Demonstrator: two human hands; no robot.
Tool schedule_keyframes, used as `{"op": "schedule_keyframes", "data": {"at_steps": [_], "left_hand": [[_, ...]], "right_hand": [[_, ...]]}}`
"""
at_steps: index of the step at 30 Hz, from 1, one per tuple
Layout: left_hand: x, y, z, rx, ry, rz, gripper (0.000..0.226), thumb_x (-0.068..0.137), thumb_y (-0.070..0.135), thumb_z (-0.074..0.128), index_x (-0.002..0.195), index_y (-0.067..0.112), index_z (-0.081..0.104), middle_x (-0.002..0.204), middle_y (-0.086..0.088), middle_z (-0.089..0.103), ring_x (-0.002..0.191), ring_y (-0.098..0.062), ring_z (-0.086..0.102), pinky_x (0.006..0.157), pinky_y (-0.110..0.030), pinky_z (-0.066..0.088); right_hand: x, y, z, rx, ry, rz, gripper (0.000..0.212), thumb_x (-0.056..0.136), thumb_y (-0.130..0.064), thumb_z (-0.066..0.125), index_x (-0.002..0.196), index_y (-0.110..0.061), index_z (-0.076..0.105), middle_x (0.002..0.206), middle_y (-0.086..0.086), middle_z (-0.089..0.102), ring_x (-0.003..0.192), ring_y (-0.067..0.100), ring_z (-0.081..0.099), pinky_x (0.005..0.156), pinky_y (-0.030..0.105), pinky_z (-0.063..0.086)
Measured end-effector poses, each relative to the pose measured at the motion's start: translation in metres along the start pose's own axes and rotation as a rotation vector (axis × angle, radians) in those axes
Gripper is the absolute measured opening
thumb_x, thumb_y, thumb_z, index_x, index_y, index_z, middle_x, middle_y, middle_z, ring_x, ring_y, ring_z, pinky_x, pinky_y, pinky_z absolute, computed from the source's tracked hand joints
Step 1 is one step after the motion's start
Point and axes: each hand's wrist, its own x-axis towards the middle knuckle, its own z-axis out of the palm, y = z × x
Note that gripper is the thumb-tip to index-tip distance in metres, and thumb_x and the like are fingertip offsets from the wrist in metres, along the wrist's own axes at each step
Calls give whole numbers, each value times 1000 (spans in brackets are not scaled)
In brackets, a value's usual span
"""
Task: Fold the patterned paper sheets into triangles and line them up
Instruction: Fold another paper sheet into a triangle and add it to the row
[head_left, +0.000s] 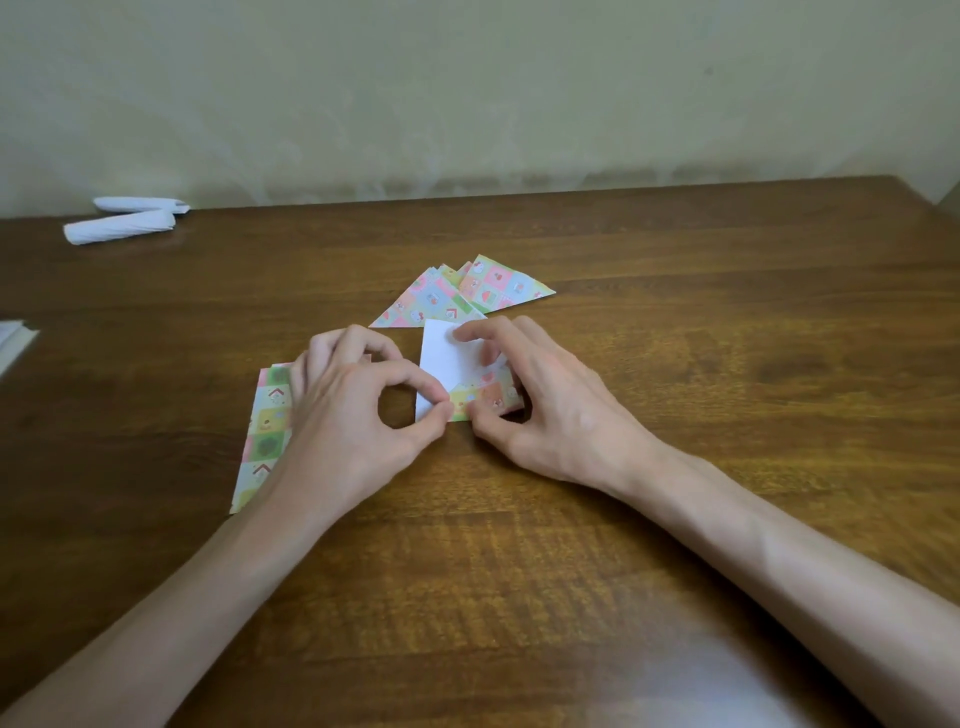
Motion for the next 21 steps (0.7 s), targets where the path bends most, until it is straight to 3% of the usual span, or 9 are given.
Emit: {"op": "schedule_keyframes", "data": {"at_steps": [3,7,13,18,21], "left_hand": [[1,0,-2,-28,-8,43,5,80,50,77,82,47,75,107,20,50,123,-7,34,100,-29,17],[0,3,1,-13,-23,65,7,85,45,80,82,49,74,102,21,54,114,-6,44,93,-29,18],[3,5,5,-17,-1,-10,12,77,61,75,80,48,75,107,20,48,113,-6,36,90,-29,20],[4,4,4,-31,-54,-54,12,78,60,75,82,49,74,111,20,47,114,-4,33,92,-30,20],[3,3,5,-43,-45,-51,11,79,60,75,82,49,74,110,20,49,115,-5,35,92,-31,22]], "right_hand": [[-1,4,-1,-2,-15,-35,53,94,-35,67,142,-38,44,117,-13,50,98,6,55,88,33,48],[-3,6,-1,1,-12,-42,57,94,-36,70,144,-38,42,120,-12,50,107,10,57,93,39,51],[-4,7,4,12,28,-45,58,93,-38,68,145,-35,41,121,-11,50,111,10,56,95,43,51],[-4,13,3,89,21,-57,62,91,-31,69,146,-35,40,121,-11,47,97,7,54,92,43,52],[-5,14,2,84,30,-65,67,89,-28,72,147,-34,40,123,-11,46,108,6,51,101,41,48]]}}
